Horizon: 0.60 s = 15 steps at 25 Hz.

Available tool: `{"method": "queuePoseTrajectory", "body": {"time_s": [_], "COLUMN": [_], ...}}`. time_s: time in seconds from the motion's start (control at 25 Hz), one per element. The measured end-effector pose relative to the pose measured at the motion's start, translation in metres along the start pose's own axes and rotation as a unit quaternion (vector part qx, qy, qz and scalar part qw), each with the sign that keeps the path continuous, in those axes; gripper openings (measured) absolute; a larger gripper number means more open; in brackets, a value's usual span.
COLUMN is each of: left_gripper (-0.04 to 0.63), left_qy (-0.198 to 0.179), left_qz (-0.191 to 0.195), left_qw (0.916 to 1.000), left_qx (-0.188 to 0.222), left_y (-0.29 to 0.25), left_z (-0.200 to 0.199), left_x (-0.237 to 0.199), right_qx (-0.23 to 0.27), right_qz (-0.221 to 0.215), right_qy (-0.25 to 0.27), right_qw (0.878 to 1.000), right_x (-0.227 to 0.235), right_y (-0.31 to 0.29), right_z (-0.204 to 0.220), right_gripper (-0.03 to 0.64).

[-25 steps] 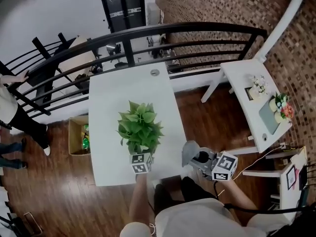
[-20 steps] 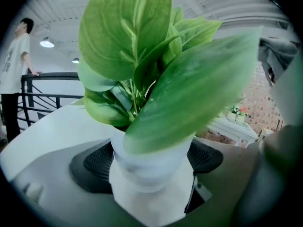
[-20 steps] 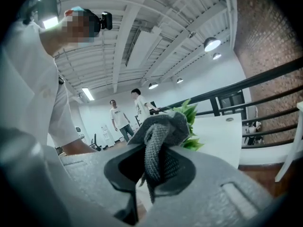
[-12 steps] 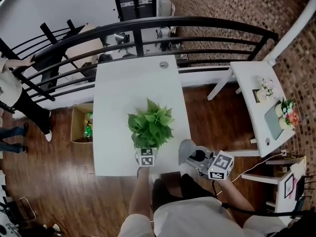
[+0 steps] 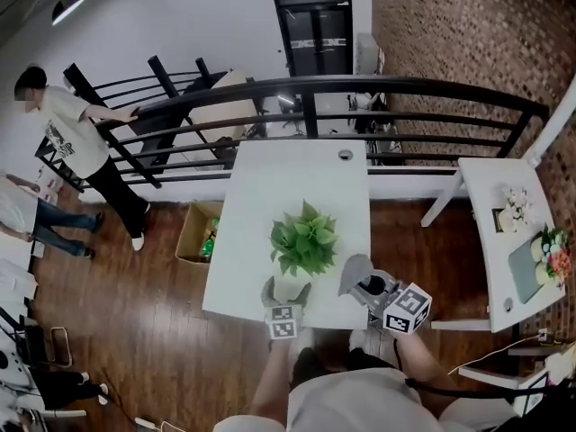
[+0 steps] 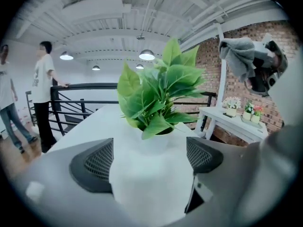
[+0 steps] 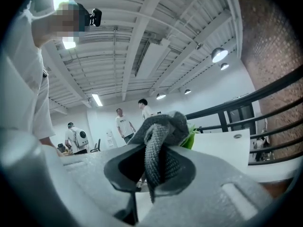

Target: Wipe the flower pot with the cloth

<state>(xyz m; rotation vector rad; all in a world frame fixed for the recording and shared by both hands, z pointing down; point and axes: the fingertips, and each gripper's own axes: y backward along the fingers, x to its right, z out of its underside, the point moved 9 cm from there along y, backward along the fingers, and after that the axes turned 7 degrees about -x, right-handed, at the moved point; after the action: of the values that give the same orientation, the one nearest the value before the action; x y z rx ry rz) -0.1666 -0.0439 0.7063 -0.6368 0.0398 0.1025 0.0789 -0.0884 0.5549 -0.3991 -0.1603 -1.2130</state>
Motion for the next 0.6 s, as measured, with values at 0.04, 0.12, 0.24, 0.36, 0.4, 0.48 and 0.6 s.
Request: {"method": "queuePoseTrajectory", "body": {"time_s": [0.04, 0.12, 0.24, 0.36, 0.4, 0.48, 0.6], "left_gripper": [0.509, 0.509, 0.503, 0.457, 0.457, 0.457, 0.462], "left_qy": [0.002, 0.003, 0.005, -0.014, -0.023, -0.038, -0.037], "left_qz": [-0.007, -0.017, -0.028, -0.025, -0.017, 0.002, 0.031], "left_qw": [1.0, 0.9996, 0.9986, 0.9977, 0.9969, 0.9941, 0.9889], "left_qx": [0.006, 0.022, 0.044, 0.061, 0.073, 0.101, 0.14], "left_y": [0.012, 0.036, 0.07, 0.096, 0.102, 0.116, 0.143], "left_z": [0.0, -0.007, -0.019, -0.033, -0.038, -0.049, -0.065], "left_x": [0.004, 0.014, 0.031, 0.039, 0.042, 0.045, 0.043], "right_qx": [0.004, 0.013, 0.019, 0.034, 0.037, 0.042, 0.058], "right_qz": [0.002, 0.013, 0.027, 0.054, 0.064, 0.082, 0.116], "right_qy": [0.003, 0.007, 0.005, -0.003, -0.002, 0.004, 0.016], "right_qw": [1.0, 1.0, 0.999, 0.998, 0.997, 0.996, 0.991], "right_x": [0.001, 0.004, 0.008, -0.002, -0.007, -0.022, -0.052], "right_y": [0.003, 0.01, 0.021, 0.03, 0.033, 0.037, 0.036], "right_z": [-0.001, -0.003, -0.003, 0.001, 0.004, 0.01, 0.016], "right_gripper": [0.018, 0.018, 0.018, 0.018, 0.018, 0.018, 0.018]}}
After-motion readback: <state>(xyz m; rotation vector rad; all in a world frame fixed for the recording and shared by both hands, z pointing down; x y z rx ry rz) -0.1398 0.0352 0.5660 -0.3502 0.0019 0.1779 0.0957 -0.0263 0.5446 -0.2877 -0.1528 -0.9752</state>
